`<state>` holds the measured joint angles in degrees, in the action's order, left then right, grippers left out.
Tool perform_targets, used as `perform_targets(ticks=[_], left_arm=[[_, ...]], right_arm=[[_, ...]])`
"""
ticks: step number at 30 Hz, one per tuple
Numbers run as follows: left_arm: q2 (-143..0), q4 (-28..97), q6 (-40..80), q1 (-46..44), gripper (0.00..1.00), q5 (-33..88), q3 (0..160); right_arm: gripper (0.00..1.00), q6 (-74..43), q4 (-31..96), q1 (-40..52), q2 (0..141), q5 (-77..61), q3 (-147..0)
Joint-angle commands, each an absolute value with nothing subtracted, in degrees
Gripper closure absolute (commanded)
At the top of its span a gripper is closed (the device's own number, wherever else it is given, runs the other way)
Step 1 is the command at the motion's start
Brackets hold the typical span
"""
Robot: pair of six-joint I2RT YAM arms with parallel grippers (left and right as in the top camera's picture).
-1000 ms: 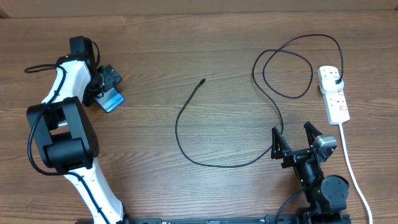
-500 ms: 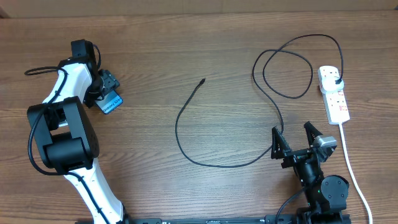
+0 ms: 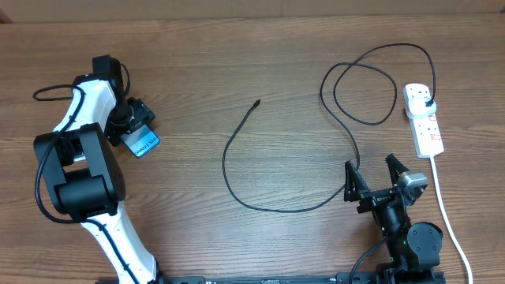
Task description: Plug charger to phone and switch on socket
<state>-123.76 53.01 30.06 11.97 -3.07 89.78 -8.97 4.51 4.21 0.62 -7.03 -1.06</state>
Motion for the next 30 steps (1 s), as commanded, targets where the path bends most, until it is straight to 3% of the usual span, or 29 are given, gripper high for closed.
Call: perform_targets(ticks=[1, 8, 30], left_arm=[[-125.36, 54.06, 29.78, 10.72, 0.15, -2.96, 88.12], [-125.36, 53.19, 29.80, 10.72, 0.02, -2.98, 88.12], [-125.36, 46.37, 30.48, 10.76, 0.00, -0.36, 82.70]], right_arm=[[0.00, -8.69, 4.19, 4.54, 0.16, -6.52, -0.45], [0.00, -8.69, 4.19, 4.54, 0.16, -6.52, -0.45], [0.00, -8.69, 4.19, 4.54, 0.16, -6.50, -0.45]])
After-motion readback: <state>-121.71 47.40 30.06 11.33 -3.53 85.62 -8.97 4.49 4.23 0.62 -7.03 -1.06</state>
